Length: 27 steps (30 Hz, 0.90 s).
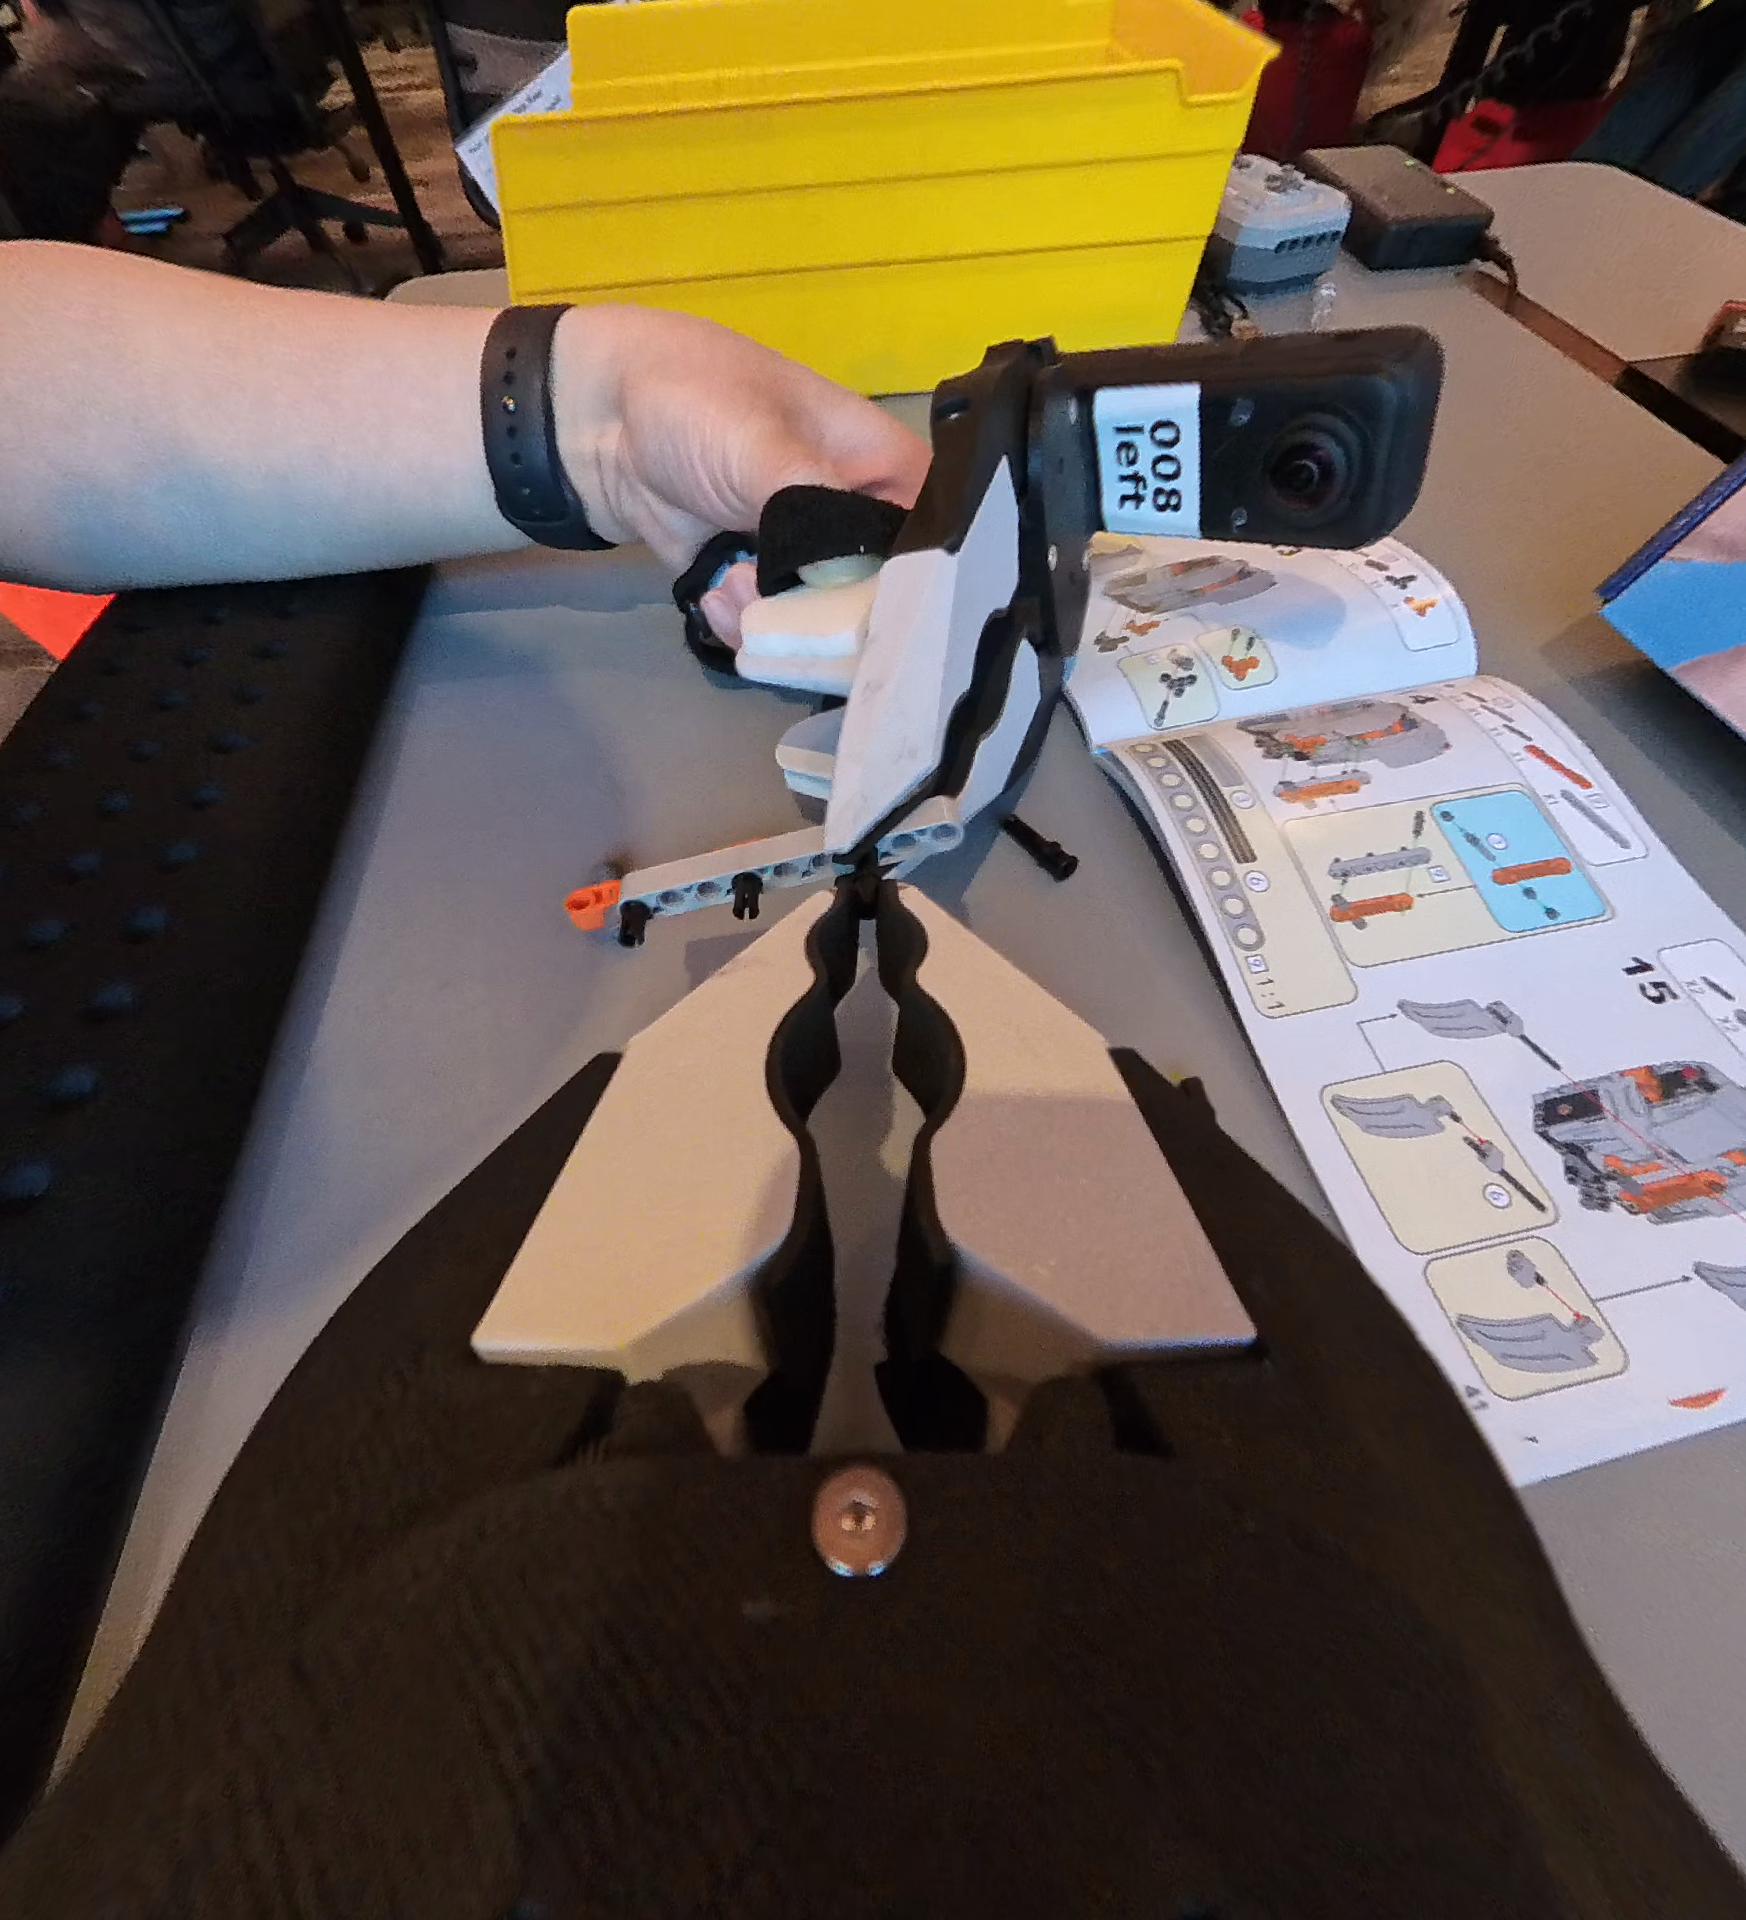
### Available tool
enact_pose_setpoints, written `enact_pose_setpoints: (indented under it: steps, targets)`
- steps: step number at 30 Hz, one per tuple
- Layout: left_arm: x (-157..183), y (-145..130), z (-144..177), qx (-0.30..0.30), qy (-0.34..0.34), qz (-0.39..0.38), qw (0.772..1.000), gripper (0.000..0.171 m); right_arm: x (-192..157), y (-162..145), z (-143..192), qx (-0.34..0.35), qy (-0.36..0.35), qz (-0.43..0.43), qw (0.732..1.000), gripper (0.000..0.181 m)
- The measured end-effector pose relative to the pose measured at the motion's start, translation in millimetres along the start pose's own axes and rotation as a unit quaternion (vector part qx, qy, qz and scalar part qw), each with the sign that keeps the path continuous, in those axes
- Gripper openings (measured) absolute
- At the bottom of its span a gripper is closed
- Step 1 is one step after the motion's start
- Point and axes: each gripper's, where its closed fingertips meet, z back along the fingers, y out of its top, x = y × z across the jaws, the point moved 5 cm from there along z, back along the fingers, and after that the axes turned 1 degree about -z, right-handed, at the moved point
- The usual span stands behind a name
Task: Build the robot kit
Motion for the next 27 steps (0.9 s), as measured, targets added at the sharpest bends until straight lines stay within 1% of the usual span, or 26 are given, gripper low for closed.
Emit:
enact_pose_setpoints:
  steps: [1,3,8,17,21,22,27]
  targets:
    - [-1,-1,-1,-0.006,0.002,0.001,1.0,0.003,0,-2,0,-0.003,0.006,-0.002,1.0,0.001]
    - [-1,-5,-4,-0.024,0.007,-0.001,1.0,0.004,-4,-4,-1,-0.007,0.029,0.002,1.0,0.001]
    - [-2,-10,-8,-0.053,0.012,-0.001,0.999,0.003,-9,-7,-2,-0.021,0.053,0.02,0.998,0.0]
    - [-1,-20,-15,-0.103,0.013,-0.009,0.995,0.003,-18,-9,-4,-0.036,0.11,0.018,0.993,0.001]
    - [0,-13,-12,-0.07,0.003,-0.003,0.998,0.004,-12,-7,-1,-0.02,0.098,-0.002,0.995,0.001]
    - [-1,-10,-10,-0.051,0.005,-0.004,0.999,0.004,-8,-7,-1,-0.019,0.079,0.004,0.997,0.001]
    - [3,1,-2,-0.001,-0.019,-0.002,1.0,0.003,0,0,0,0.012,0.024,0.004,1.0,0.001]
